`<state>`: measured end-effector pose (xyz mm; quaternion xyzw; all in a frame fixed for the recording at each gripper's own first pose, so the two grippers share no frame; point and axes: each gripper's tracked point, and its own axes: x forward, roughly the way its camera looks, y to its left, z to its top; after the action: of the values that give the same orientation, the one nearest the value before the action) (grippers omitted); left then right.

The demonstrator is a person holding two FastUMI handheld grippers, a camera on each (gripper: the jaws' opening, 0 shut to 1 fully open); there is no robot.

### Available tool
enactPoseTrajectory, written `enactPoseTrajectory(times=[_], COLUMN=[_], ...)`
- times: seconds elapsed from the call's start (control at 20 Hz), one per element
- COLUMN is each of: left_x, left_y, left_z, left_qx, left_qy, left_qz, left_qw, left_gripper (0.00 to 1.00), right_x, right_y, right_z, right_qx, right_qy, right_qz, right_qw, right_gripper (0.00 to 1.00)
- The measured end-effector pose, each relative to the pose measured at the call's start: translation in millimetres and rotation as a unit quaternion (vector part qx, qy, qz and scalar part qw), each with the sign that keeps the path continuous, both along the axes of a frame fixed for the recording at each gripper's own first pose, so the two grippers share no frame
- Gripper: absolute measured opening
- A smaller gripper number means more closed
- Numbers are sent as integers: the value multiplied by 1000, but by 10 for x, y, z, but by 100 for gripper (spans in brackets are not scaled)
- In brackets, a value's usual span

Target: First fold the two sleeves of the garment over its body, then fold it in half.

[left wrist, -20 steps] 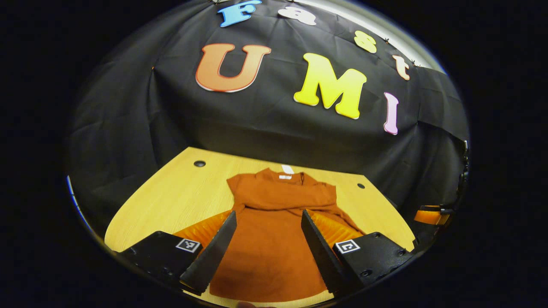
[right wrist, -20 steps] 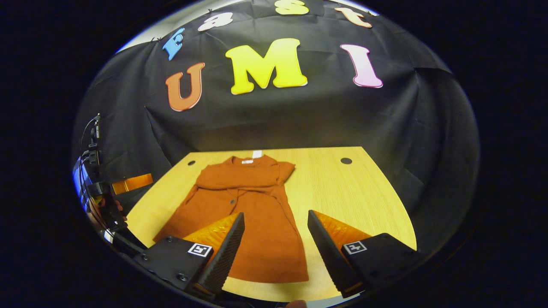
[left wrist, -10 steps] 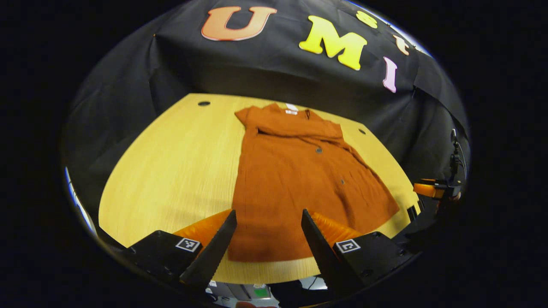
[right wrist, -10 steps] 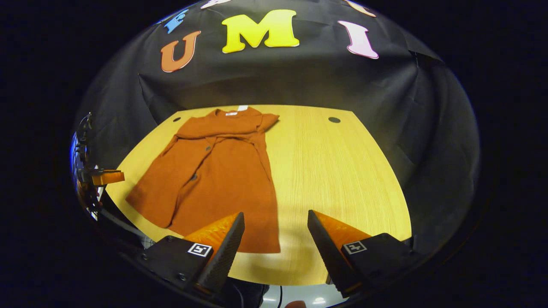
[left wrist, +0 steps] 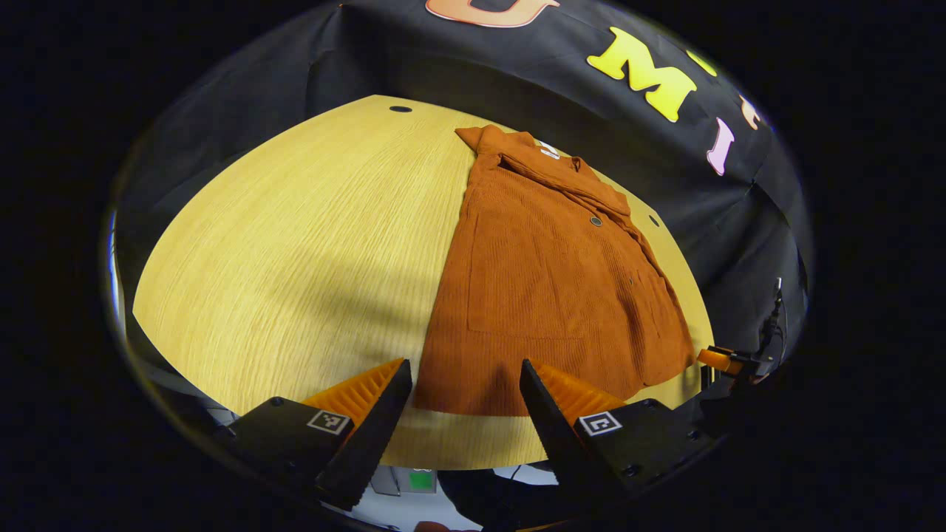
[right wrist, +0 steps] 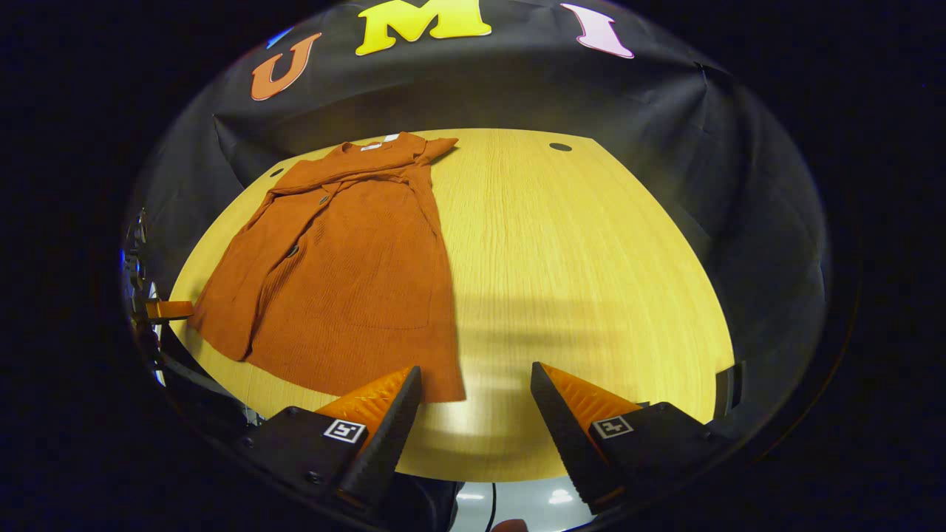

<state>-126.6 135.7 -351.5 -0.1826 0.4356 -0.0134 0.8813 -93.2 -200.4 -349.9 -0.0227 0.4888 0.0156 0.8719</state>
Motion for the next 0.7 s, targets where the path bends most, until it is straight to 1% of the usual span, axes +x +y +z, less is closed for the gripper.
enactPoseTrajectory(times=[0.15,0.2,0.25,0.3,0.35,0.4,0.45,0.5,0.55,0.6,0.65,0.7], left_x=[37,48,72,102,126,152,167,187,202,198,211,206], left_y=[-80,-72,-70,-112,-180,-277,-323,-334,-318,-283,-286,-291], left_z=[-23,-59,-80,-58,-41,-56,-62,-89,-103,-131,-113,-107], left_qx=[-3,7,14,10,1,-10,-11,-10,-8,-8,-17,-26], left_qy=[0,3,3,-1,-2,-1,-2,3,7,14,16,20], left_qz=[-3,1,5,8,9,3,0,-1,5,14,21,24], left_qw=[1000,1000,1000,1000,1000,1000,1000,1000,1000,1000,999,999], left_gripper=[88,87,78,77,65,64,61,54,47,38,12,10], right_x=[-21,29,39,52,63,72,73,82,95,106,131,149], right_y=[106,125,144,173,227,287,359,426,499,565,637,703], right_z=[-190,-165,-192,-187,-204,-193,-200,-212,-210,-225,-226,-238], right_qx=[-8,-7,-8,-5,-2,-2,-1,-2,3,8,17,32], right_qy=[22,7,11,9,12,11,14,15,16,17,19,25], right_qz=[2,-1,-4,-10,-13,-5,6,17,24,29,35,34], right_qw=[1000,1000,1000,1000,1000,1000,1000,1000,1000,999,999,999], right_gripper=[95,96,96,95,96,96,97,97,90,87,65,54])
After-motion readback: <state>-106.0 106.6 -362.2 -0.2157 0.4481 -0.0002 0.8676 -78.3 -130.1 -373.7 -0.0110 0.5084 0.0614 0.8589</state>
